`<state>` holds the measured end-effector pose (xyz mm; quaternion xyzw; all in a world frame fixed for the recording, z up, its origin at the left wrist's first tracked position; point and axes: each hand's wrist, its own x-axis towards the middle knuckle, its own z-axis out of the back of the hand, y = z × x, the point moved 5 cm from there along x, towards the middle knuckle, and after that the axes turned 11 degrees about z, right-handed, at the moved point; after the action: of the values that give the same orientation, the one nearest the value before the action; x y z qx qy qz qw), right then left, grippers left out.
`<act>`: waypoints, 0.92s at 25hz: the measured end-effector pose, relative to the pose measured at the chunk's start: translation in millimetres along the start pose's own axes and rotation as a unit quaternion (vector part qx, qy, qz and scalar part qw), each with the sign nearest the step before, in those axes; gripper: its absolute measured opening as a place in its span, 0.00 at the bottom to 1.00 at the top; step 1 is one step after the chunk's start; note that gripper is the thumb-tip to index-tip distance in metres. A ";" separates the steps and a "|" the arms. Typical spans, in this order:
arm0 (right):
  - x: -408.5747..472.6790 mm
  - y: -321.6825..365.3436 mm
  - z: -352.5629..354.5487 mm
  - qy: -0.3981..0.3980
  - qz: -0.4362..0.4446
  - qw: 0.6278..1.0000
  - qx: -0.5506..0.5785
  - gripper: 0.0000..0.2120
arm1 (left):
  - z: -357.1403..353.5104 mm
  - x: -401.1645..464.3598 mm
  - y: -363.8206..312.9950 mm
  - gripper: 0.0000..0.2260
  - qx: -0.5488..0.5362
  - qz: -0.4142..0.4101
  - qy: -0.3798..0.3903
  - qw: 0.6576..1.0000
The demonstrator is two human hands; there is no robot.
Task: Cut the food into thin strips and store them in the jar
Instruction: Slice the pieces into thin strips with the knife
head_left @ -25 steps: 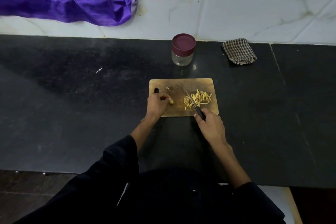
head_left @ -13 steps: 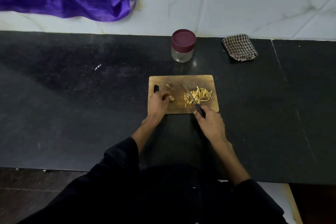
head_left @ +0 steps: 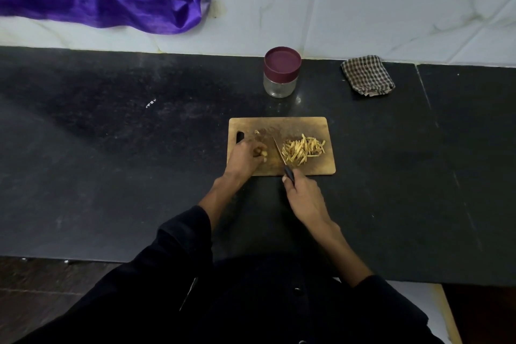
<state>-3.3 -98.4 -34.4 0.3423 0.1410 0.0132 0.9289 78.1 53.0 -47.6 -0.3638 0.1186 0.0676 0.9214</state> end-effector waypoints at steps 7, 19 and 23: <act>6.2 8.0 -10.1 0.029 -0.030 0.998 0.046 0.13 | 5.2 -3.3 4.0 0.14 -0.039 0.029 -0.003 0.999; 2.3 8.8 -19.3 0.065 -0.010 0.997 -0.026 0.14 | 4.4 -10.3 2.9 0.11 -0.062 0.034 -0.044 0.997; 2.4 8.6 -20.8 0.073 -0.010 0.997 -0.026 0.15 | 5.0 -10.5 3.3 0.11 -0.064 0.045 -0.026 0.997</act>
<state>-6.0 -78.4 -44.5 0.3151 0.2111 0.0329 0.9247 68.1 58.4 -43.4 -0.4142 0.1065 0.1257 0.8952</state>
